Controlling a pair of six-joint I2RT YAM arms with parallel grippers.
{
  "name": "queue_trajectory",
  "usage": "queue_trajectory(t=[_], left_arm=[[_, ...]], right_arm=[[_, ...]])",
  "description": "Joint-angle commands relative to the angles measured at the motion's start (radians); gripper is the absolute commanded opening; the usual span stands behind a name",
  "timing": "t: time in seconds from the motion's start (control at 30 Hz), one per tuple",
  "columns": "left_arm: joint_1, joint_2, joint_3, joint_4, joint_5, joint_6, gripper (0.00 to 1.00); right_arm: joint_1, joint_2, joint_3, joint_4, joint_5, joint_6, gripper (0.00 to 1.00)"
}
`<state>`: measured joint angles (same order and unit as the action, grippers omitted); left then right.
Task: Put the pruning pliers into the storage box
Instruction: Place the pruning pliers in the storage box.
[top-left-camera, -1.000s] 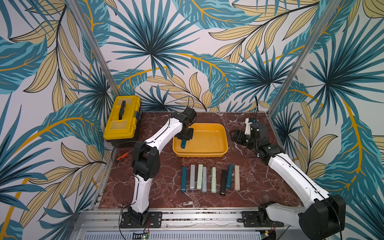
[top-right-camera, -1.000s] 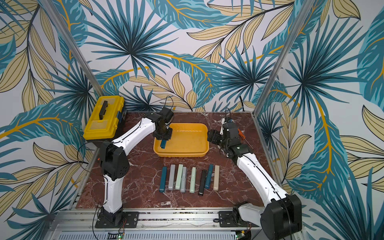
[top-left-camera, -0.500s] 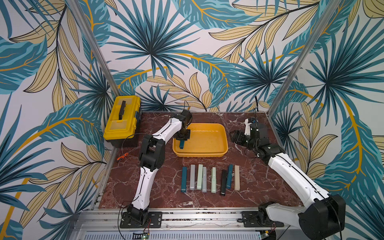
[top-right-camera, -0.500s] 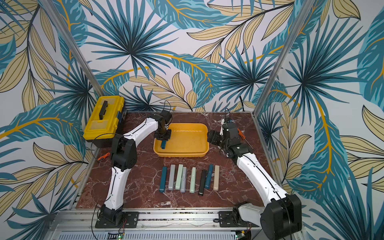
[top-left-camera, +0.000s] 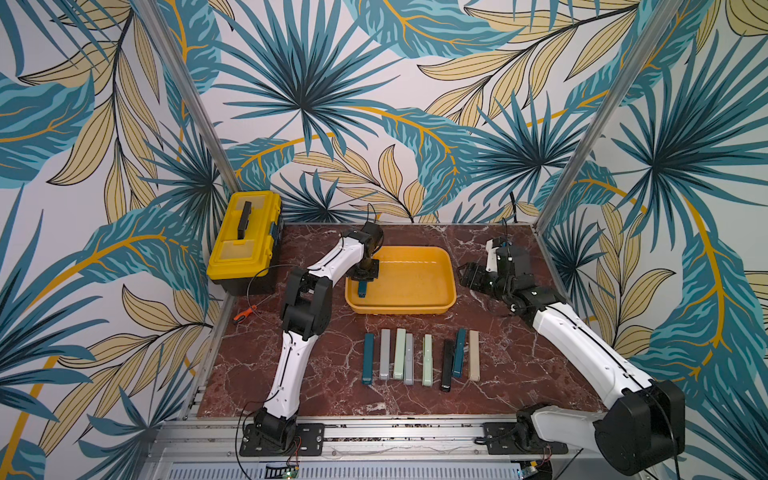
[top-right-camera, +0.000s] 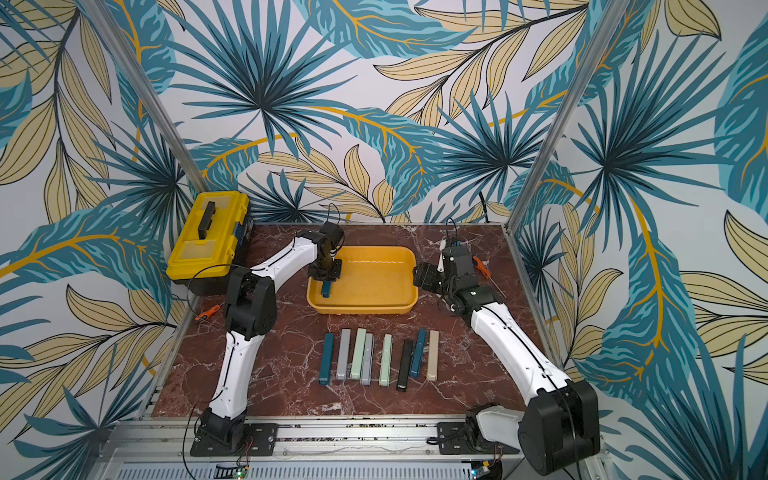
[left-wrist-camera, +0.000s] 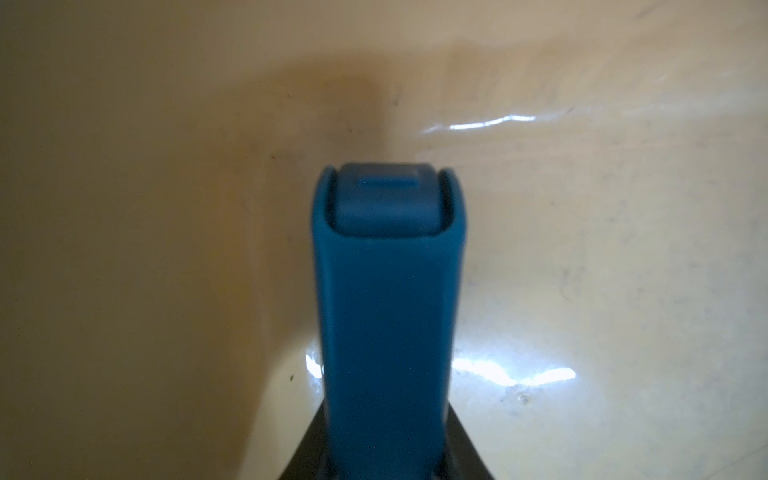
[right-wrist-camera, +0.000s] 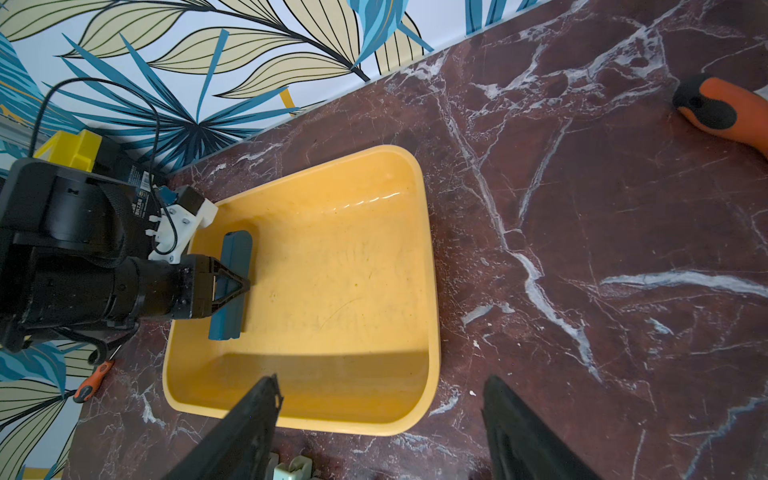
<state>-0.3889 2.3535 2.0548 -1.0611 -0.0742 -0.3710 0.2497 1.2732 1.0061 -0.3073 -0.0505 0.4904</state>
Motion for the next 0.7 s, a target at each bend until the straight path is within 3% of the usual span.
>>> queue_trajectory(t=[0.0, 0.67], left_arm=[[0.003, 0.027, 0.046, 0.012, -0.016, 0.007, 0.31], [0.0, 0.043, 0.05, 0.016, -0.033, 0.005, 0.44]], right_arm=[[0.005, 0.012, -0.001, -0.035, -0.005, 0.004, 0.78], [0.005, -0.004, -0.027, -0.045, 0.002, -0.005, 0.78]])
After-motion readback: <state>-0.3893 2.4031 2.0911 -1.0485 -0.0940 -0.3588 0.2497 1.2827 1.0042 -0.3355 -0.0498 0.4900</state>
